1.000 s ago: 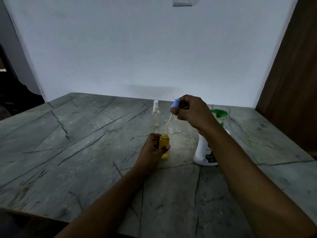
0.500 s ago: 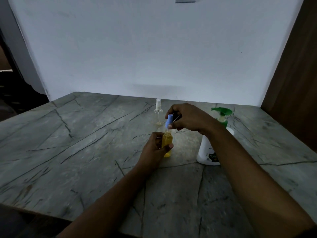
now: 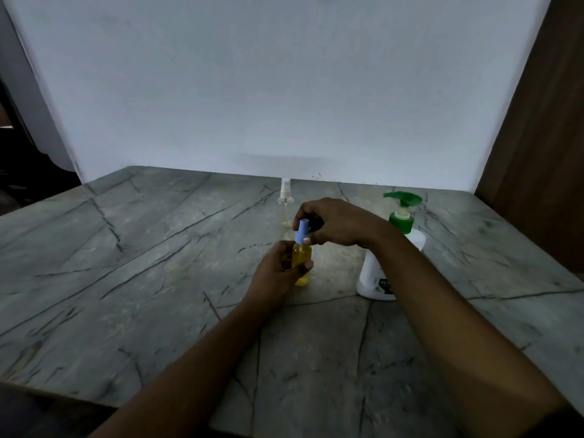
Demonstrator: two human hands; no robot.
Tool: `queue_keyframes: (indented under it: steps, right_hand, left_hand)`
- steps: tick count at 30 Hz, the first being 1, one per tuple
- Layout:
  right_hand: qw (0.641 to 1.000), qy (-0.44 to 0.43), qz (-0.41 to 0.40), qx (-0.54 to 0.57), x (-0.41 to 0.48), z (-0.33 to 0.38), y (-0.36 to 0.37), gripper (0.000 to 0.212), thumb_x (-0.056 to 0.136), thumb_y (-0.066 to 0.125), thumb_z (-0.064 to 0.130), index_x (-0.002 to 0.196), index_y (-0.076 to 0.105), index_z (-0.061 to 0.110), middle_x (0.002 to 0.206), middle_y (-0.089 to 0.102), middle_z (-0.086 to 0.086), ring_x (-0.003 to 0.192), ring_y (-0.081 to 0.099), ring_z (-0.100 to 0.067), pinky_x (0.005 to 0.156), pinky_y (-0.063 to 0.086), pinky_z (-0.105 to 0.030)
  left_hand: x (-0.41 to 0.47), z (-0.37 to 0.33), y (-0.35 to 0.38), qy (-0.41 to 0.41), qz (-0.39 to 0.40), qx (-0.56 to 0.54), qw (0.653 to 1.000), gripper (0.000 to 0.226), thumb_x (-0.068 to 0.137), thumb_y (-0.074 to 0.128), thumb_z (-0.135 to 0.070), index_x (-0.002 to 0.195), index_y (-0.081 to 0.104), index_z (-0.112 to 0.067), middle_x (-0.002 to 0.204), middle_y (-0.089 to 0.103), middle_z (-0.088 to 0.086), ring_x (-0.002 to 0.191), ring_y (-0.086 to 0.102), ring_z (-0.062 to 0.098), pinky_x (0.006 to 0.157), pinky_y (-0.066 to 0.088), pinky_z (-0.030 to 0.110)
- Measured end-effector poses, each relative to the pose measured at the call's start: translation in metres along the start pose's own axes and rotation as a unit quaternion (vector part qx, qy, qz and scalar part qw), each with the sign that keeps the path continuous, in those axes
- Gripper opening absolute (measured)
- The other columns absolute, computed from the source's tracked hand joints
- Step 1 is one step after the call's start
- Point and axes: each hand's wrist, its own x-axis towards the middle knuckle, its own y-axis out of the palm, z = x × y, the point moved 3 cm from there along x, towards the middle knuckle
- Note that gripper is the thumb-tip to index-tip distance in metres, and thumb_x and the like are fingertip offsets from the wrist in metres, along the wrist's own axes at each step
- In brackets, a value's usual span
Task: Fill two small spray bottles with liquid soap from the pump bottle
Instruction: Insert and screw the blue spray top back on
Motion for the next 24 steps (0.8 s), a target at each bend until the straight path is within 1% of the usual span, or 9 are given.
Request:
queue_keyframes:
  steps: [2, 6, 12, 14, 17, 20, 22, 23, 24]
  right_hand:
    - [1.0, -0.005, -0.002, -0.018, 0.001, 0.0, 0.0, 0.028, 0.083, 0.07, 0.01, 0.11, 0.061, 0.011, 0.105, 0.065, -0.005, 0.088, 0.065, -0.018, 0.077, 0.055, -0.03]
    - [0.998, -0.001, -0.036, -0.051, 0.004, 0.0, 0.002, 0.026, 0.081, 0.074, 0.017, 0.104, 0.062, 0.012, 0.096, 0.067, -0.004, 0.067, 0.063, -0.01, 0.067, 0.054, -0.027]
    - [0.997, -0.022, 0.001, -0.067, 0.001, 0.003, 0.003, 0.023, 0.083, 0.071, 0.013, 0.104, 0.063, 0.012, 0.099, 0.066, -0.002, 0.081, 0.066, -0.015, 0.071, 0.052, -0.025]
    - [0.997, -0.02, -0.005, -0.072, 0.002, 0.004, 0.003, 0.024, 0.081, 0.072, 0.014, 0.103, 0.064, 0.011, 0.099, 0.068, -0.004, 0.079, 0.066, -0.016, 0.072, 0.053, -0.026]
    - [0.99, 0.008, -0.062, -0.13, 0.006, 0.004, 0.005, 0.028, 0.078, 0.076, 0.029, 0.095, 0.066, 0.009, 0.089, 0.069, -0.006, 0.065, 0.062, -0.013, 0.063, 0.049, -0.023]
    - [0.962, 0.047, -0.135, -0.232, 0.012, 0.0, 0.01, 0.041, 0.076, 0.071, 0.051, 0.082, 0.066, 0.011, 0.08, 0.067, -0.004, 0.067, 0.06, -0.014, 0.066, 0.05, -0.028]
    - [0.958, 0.073, -0.144, -0.237, 0.01, -0.002, 0.01, 0.054, 0.074, 0.062, 0.067, 0.071, 0.059, 0.013, 0.066, 0.058, -0.001, 0.061, 0.054, -0.014, 0.062, 0.046, -0.027]
    - [0.96, 0.083, -0.14, -0.226, 0.009, -0.001, 0.007, 0.06, 0.074, 0.055, 0.072, 0.07, 0.058, 0.012, 0.063, 0.054, 0.0, 0.057, 0.051, -0.013, 0.058, 0.043, -0.025]
    - [0.968, 0.087, -0.128, -0.197, 0.006, -0.001, 0.003, 0.061, 0.077, 0.051, 0.071, 0.075, 0.061, 0.011, 0.065, 0.055, -0.001, 0.056, 0.051, -0.013, 0.057, 0.043, -0.024]
  left_hand:
    - [0.0, 0.0, 0.0, 0.0, 0.0, -0.005, 1.0, 0.041, 0.083, 0.065, -0.025, 0.12, 0.048, -0.02, 0.124, 0.055, 0.001, 0.11, 0.054, 0.016, 0.095, 0.046, 0.038]
    - [-0.001, 0.0, 0.0, 0.006, -0.003, -0.009, 1.0, 0.043, 0.083, 0.063, -0.023, 0.122, 0.047, -0.016, 0.123, 0.056, 0.005, 0.11, 0.056, 0.02, 0.095, 0.046, 0.045]
    - [-0.003, -0.001, 0.001, 0.005, -0.003, 0.007, 1.0, 0.043, 0.083, 0.063, -0.024, 0.123, 0.048, -0.017, 0.124, 0.056, 0.003, 0.11, 0.055, 0.018, 0.097, 0.045, 0.042]
    - [-0.003, -0.001, 0.0, 0.007, -0.005, 0.012, 1.0, 0.043, 0.083, 0.063, -0.024, 0.123, 0.048, -0.017, 0.124, 0.056, 0.003, 0.11, 0.055, 0.018, 0.096, 0.045, 0.042]
    - [-0.004, -0.001, 0.001, 0.015, -0.009, 0.004, 1.0, 0.046, 0.082, 0.065, -0.025, 0.125, 0.047, -0.018, 0.125, 0.057, 0.004, 0.11, 0.056, 0.018, 0.096, 0.046, 0.043]
    - [-0.005, -0.002, 0.001, 0.035, -0.011, 0.006, 0.999, 0.051, 0.083, 0.065, -0.024, 0.13, 0.044, -0.022, 0.127, 0.056, 0.001, 0.112, 0.055, 0.016, 0.096, 0.046, 0.042]
    - [-0.004, -0.002, 0.001, 0.032, -0.012, 0.009, 0.999, 0.048, 0.083, 0.065, -0.025, 0.127, 0.046, -0.021, 0.125, 0.057, 0.001, 0.11, 0.056, 0.017, 0.095, 0.047, 0.043]
    - [-0.004, 0.0, 0.001, 0.026, -0.015, 0.01, 0.999, 0.046, 0.082, 0.065, -0.027, 0.124, 0.048, -0.02, 0.123, 0.058, 0.002, 0.108, 0.057, 0.017, 0.094, 0.047, 0.043]
    - [-0.003, 0.0, 0.001, 0.019, -0.017, 0.011, 1.0, 0.044, 0.081, 0.066, -0.029, 0.121, 0.05, -0.02, 0.121, 0.059, 0.002, 0.106, 0.057, 0.017, 0.094, 0.047, 0.042]
